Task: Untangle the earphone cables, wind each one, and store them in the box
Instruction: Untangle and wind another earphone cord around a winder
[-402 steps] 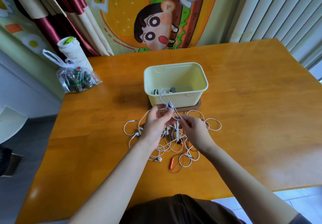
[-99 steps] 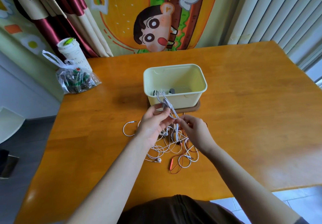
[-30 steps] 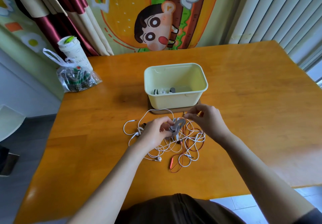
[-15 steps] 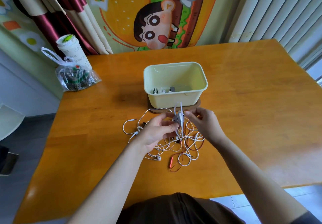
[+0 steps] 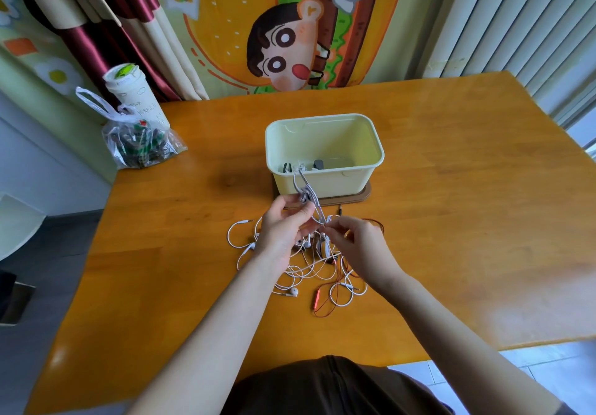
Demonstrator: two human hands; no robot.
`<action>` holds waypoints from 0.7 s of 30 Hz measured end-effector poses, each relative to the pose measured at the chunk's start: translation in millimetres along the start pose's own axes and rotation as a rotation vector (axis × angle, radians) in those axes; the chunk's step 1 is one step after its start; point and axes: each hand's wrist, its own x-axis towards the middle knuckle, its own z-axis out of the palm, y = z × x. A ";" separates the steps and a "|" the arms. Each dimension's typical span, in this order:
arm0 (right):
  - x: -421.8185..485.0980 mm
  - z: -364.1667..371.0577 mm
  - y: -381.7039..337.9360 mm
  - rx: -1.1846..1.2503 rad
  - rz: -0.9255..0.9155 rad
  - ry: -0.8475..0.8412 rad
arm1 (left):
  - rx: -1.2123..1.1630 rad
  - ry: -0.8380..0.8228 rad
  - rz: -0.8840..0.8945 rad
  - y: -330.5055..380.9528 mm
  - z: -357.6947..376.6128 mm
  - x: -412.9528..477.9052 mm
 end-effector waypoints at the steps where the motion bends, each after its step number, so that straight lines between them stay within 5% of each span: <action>1: -1.4 -0.9 -1.3 -0.012 -0.013 0.001 | 0.080 0.031 0.041 -2.2 -1.8 1.8; 6: -1.9 -5.5 -8.0 -0.069 -0.058 0.002 | 0.637 0.087 0.334 -10.5 -10.8 3.1; 11: 0.5 -11.6 -13.2 0.028 -0.028 0.042 | 0.886 0.027 0.474 -11.5 -9.7 -1.8; 21: 8.1 -18.4 -10.2 0.224 0.031 0.001 | 0.802 0.020 0.333 -11.5 -3.6 -8.1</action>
